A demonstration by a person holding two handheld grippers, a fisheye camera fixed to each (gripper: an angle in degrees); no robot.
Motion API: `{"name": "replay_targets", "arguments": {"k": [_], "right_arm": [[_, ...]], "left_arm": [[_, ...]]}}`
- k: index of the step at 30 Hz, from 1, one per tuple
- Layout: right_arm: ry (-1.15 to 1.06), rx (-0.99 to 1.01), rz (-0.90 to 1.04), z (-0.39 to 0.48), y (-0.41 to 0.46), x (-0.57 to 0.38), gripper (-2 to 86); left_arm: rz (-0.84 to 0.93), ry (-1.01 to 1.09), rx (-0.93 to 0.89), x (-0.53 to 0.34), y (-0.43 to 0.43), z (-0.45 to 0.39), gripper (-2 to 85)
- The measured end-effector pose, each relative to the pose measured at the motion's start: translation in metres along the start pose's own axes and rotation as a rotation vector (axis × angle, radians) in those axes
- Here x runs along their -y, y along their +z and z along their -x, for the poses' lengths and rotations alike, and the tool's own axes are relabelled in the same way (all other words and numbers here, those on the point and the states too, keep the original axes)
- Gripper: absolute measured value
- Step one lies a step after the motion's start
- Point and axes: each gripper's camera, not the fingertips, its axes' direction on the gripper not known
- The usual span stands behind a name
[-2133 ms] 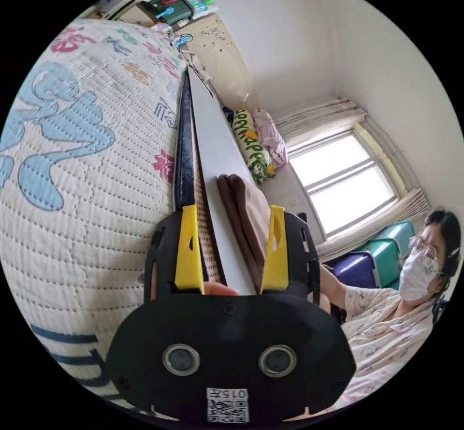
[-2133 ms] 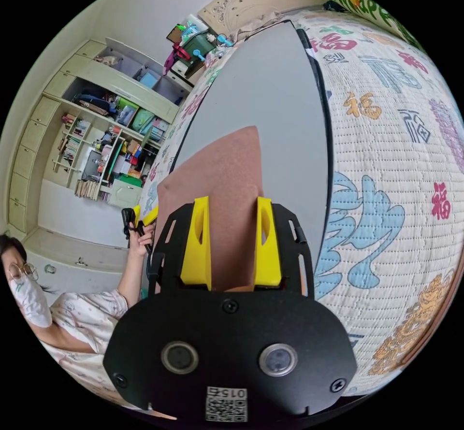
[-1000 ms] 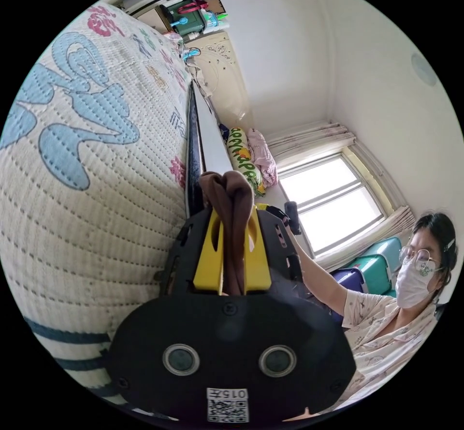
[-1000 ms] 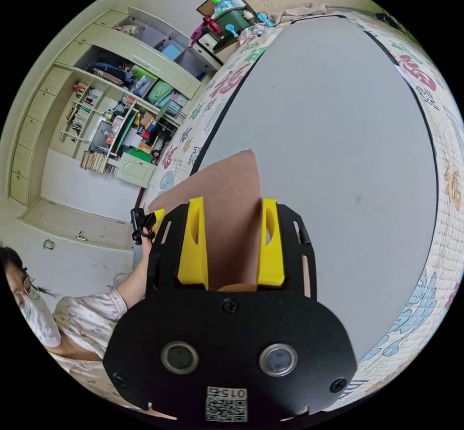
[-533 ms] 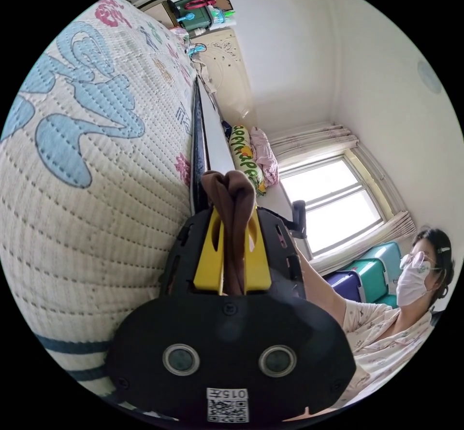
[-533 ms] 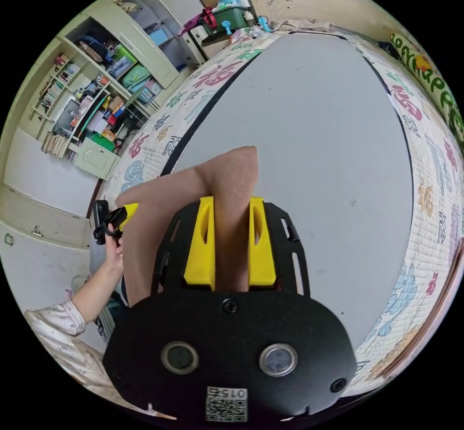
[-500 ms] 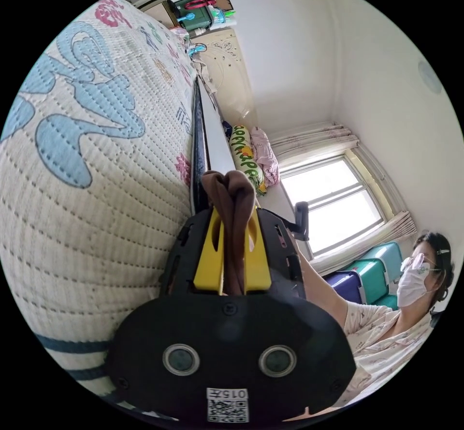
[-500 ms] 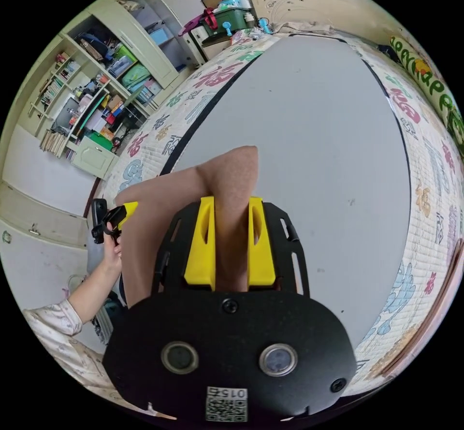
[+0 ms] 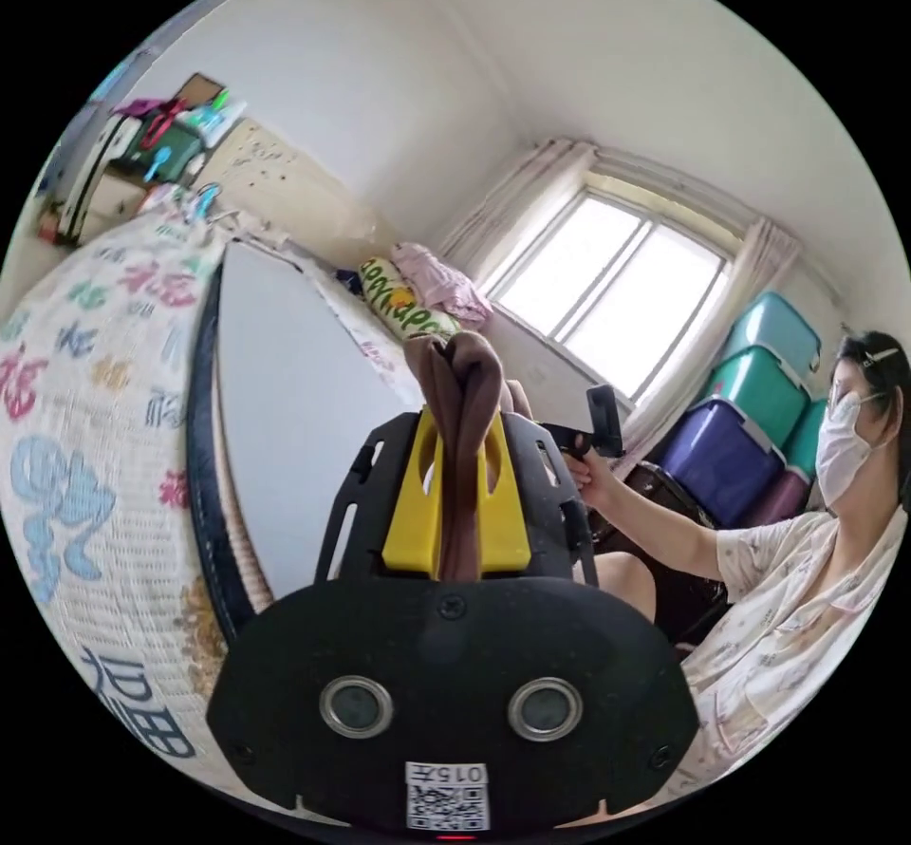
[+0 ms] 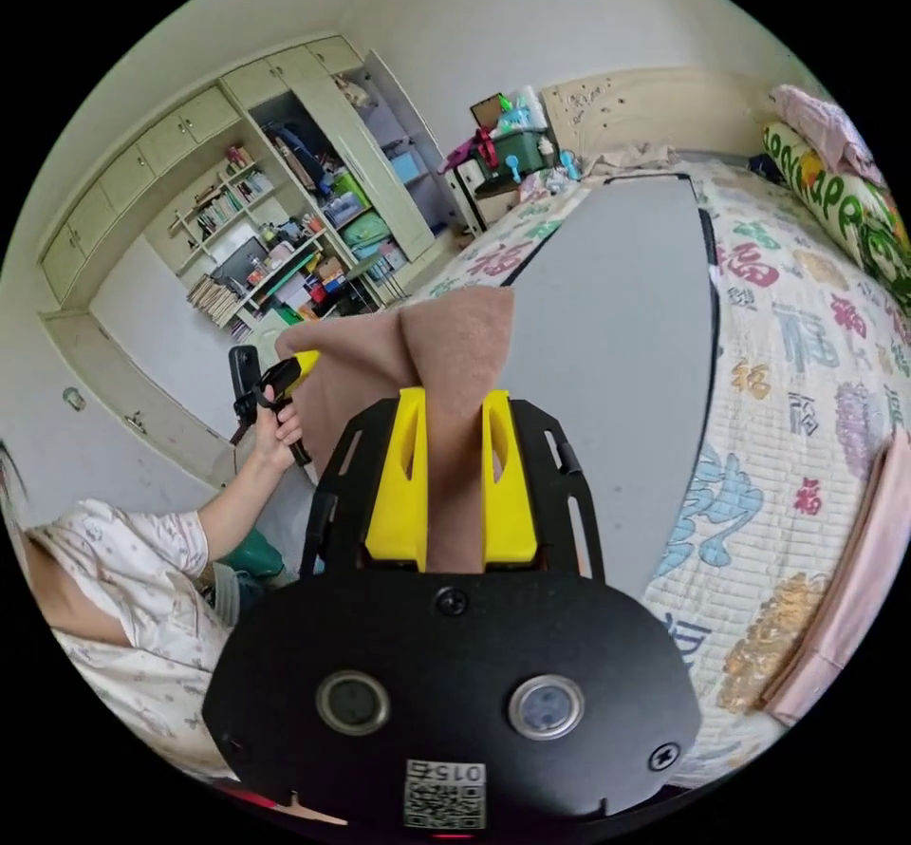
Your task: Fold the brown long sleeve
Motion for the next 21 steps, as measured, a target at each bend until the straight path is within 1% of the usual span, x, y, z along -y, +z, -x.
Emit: {"name": "replay_targets", "arguments": {"k": [2,3,5,6,8,9,11,14,17,21], "right_arm": [[-0.025,-0.027,-0.114,0.034,-0.053,-0.016,8.7],[-0.034,-0.041,-0.153,0.043,-0.067,-0.021,8.7],[-0.088,-0.112,-0.312,0.079,-0.121,-0.042,8.6],[-0.094,-0.129,-0.347,0.087,-0.134,-0.046,8.6],[-0.121,-0.245,-0.464,0.118,-0.182,-0.059,8.7],[-0.131,-0.287,-0.487,0.126,-0.192,-0.061,8.7],[-0.153,-0.456,-0.558,0.152,-0.227,-0.067,8.7],[-0.141,-0.632,-0.588,0.163,-0.260,-0.064,8.7],[-0.070,-0.750,-0.589,0.155,-0.285,-0.060,8.8],[0.006,-0.857,-0.578,0.145,-0.307,-0.058,8.9]], "left_arm": [[0.014,0.158,-0.043,0.000,0.014,-0.045,4.0],[0.013,0.199,-0.057,-0.001,0.018,-0.056,3.9],[0.003,0.348,-0.119,-0.007,0.037,-0.096,3.6],[0.001,0.376,-0.139,-0.009,0.043,-0.104,3.6],[0.009,0.436,-0.232,-0.017,0.075,-0.126,3.2],[0.012,0.444,-0.252,-0.020,0.085,-0.129,3.2],[0.031,0.437,-0.315,-0.032,0.128,-0.138,2.9],[0.062,0.398,-0.375,-0.057,0.188,-0.142,2.7],[0.092,0.383,-0.410,-0.088,0.248,-0.145,2.6],[0.133,0.333,-0.470,-0.125,0.310,-0.136,2.5]]}}
